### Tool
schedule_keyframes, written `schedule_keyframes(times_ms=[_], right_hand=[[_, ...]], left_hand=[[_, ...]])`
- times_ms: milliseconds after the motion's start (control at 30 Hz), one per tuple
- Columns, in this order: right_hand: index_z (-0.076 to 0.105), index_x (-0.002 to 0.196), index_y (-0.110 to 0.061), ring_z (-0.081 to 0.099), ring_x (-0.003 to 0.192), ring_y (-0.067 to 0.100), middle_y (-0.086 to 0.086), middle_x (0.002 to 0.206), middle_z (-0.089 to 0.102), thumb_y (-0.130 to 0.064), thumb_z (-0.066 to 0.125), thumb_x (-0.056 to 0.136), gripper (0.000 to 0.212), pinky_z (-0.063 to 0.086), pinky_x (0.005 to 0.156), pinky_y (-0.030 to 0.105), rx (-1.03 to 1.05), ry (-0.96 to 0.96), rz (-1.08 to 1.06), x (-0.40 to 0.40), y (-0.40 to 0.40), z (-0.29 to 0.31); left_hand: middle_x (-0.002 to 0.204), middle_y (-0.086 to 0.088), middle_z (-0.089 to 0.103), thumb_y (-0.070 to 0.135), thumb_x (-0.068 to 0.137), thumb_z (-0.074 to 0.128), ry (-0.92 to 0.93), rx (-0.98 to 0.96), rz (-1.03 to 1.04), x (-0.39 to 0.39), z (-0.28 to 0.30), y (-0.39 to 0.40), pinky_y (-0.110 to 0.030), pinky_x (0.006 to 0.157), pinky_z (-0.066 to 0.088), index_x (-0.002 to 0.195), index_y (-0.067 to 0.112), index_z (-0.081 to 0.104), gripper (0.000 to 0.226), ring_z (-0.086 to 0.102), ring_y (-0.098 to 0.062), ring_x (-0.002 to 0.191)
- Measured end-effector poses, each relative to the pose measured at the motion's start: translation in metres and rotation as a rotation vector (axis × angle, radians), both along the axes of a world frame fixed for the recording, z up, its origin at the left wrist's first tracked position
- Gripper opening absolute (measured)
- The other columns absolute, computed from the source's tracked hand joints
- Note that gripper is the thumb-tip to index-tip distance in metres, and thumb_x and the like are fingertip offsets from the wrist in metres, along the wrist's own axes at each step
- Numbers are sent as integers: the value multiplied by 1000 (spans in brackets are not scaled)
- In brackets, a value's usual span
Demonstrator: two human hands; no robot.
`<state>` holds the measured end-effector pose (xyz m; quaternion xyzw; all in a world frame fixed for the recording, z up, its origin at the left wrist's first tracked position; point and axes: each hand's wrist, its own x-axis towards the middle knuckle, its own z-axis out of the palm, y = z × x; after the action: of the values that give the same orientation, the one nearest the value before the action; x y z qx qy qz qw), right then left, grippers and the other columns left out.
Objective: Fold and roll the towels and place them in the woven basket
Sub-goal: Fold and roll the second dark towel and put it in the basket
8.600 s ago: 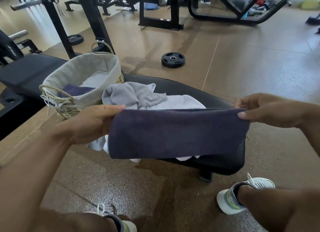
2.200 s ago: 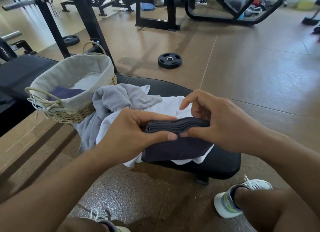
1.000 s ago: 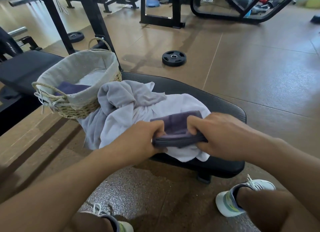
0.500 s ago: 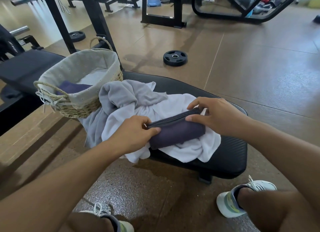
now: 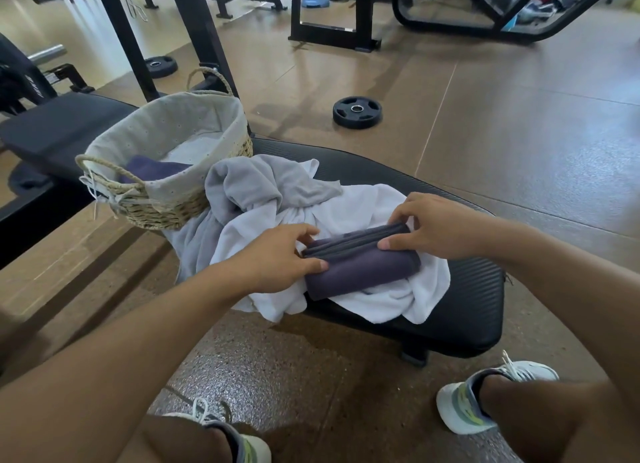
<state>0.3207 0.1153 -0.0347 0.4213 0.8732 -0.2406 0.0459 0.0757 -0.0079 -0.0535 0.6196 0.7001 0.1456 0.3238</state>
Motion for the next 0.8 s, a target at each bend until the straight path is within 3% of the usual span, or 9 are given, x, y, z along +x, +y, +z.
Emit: schedule_keyframes(times_ms=[100, 233, 300, 433, 567, 800], right_hand=[[61, 104, -36, 55, 94, 1, -18, 103, 56, -60, 72, 82, 35, 42, 78, 25, -33, 28, -4, 4, -4, 4], [58, 106, -36, 59, 97, 6, -18, 103, 61, -50, 78, 81, 35, 44, 79, 21, -67, 95, 50, 13, -10, 12], [56, 106, -41, 57, 102, 3, -21, 105, 64, -59, 78, 76, 41, 43, 85, 23, -62, 149, 76, 13, -15, 15], [54, 127, -51, 52, 106, -10, -28, 106, 66, -66, 73, 76, 56, 38, 85, 8, -50, 215, 128, -2, -33, 15], [66, 125, -46, 62, 101, -6, -29, 111, 69, -58, 68, 87, 40, 46, 89, 21, 56, 283, 126, -11, -41, 13], [60, 136, -43, 60, 107, 7, -21, 117, 67, -51, 57, 96, 40, 47, 94, 33, 197, 249, 182, -29, -54, 16]], left_hand=[[107, 10, 68, 42, 88, 73, 23, 32, -60, -4, 2, -1, -22, 79, 46, 116, 25, 67, 34, 61, -5, 90], [95, 5, 68, 36, 87, 75, -124, 132, -80, -3, 7, -5, -28, 77, 51, 96, 24, 61, 20, 63, -11, 84], [91, -2, 70, 30, 90, 73, -235, 169, -76, -1, 12, -9, -31, 74, 51, 96, 23, 56, 20, 64, -14, 80], [94, -5, 76, 22, 93, 70, -413, 174, -81, 8, 20, -16, -33, 74, 60, 108, 18, 54, 23, 72, -21, 87], [71, 8, 75, 23, 93, 69, -397, 235, 0, 8, 26, -15, -17, 63, 52, 105, 15, 67, 15, 70, -4, 68], [84, -1, 77, 30, 91, 72, -334, 296, 122, -4, 21, -24, -42, 77, 60, 100, 24, 67, 12, 73, -17, 80]])
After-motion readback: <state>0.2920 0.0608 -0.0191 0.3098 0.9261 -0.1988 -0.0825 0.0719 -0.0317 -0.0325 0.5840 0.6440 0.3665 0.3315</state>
